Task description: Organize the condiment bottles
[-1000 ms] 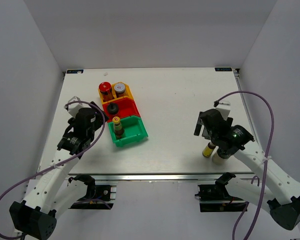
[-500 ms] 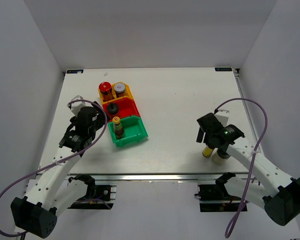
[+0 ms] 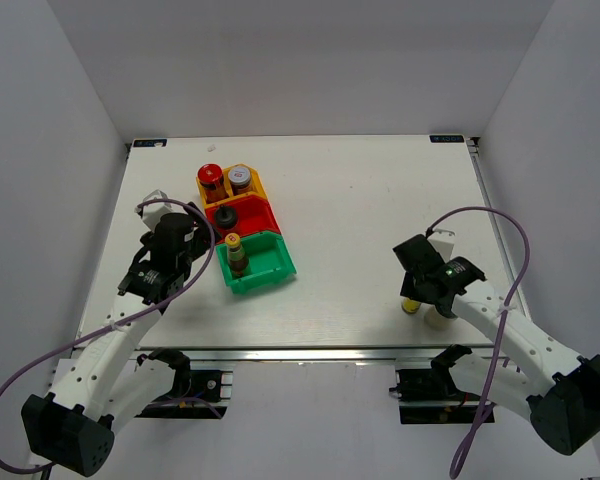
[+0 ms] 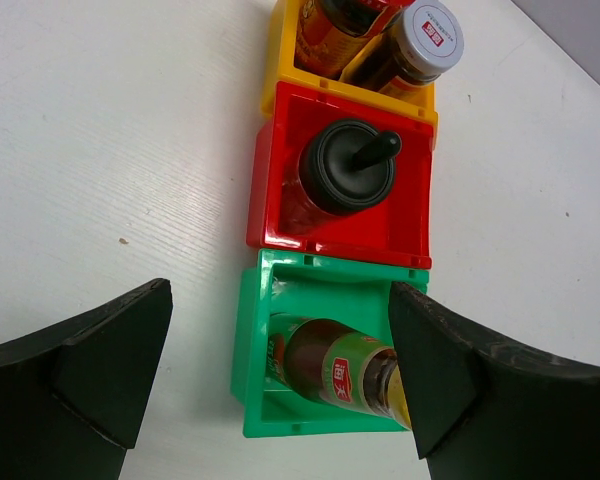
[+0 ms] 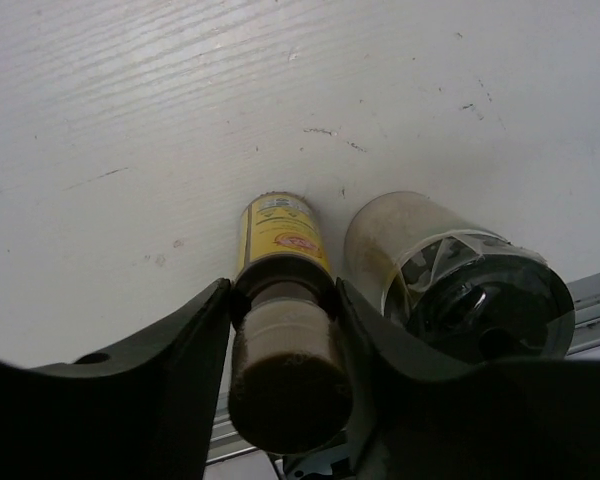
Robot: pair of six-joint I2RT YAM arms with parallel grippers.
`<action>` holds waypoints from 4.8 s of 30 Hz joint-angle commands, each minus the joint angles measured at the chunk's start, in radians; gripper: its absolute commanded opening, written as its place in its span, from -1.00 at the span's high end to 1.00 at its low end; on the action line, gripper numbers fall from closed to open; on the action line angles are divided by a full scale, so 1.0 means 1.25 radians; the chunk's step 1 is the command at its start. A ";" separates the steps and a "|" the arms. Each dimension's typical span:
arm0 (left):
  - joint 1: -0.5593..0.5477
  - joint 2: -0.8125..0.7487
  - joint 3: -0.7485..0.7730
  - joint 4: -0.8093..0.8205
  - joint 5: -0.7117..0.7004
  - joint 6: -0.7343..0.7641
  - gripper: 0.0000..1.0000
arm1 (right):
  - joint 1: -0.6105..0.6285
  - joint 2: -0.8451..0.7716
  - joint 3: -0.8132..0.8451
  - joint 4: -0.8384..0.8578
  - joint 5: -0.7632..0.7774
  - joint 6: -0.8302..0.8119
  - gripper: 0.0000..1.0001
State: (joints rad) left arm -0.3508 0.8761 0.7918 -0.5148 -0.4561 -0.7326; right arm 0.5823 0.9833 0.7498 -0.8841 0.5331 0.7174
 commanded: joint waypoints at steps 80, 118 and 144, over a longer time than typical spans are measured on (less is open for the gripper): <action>-0.003 -0.015 0.018 -0.023 -0.056 -0.024 -0.96 | 0.383 0.751 0.729 0.416 -0.229 -0.360 -0.17; -0.003 0.000 0.023 -0.007 -0.040 -0.003 -0.96 | -0.086 -0.124 0.154 -0.115 0.100 0.031 -0.79; -0.003 0.022 0.010 0.017 -0.030 0.007 -0.96 | -0.381 -0.075 -0.042 -0.070 -0.173 -0.044 -0.79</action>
State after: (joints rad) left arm -0.3508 0.9009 0.7933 -0.5095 -0.5041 -0.7303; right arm 0.1112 0.8909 0.6884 -0.9714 0.3264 0.6479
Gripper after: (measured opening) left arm 0.982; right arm 0.895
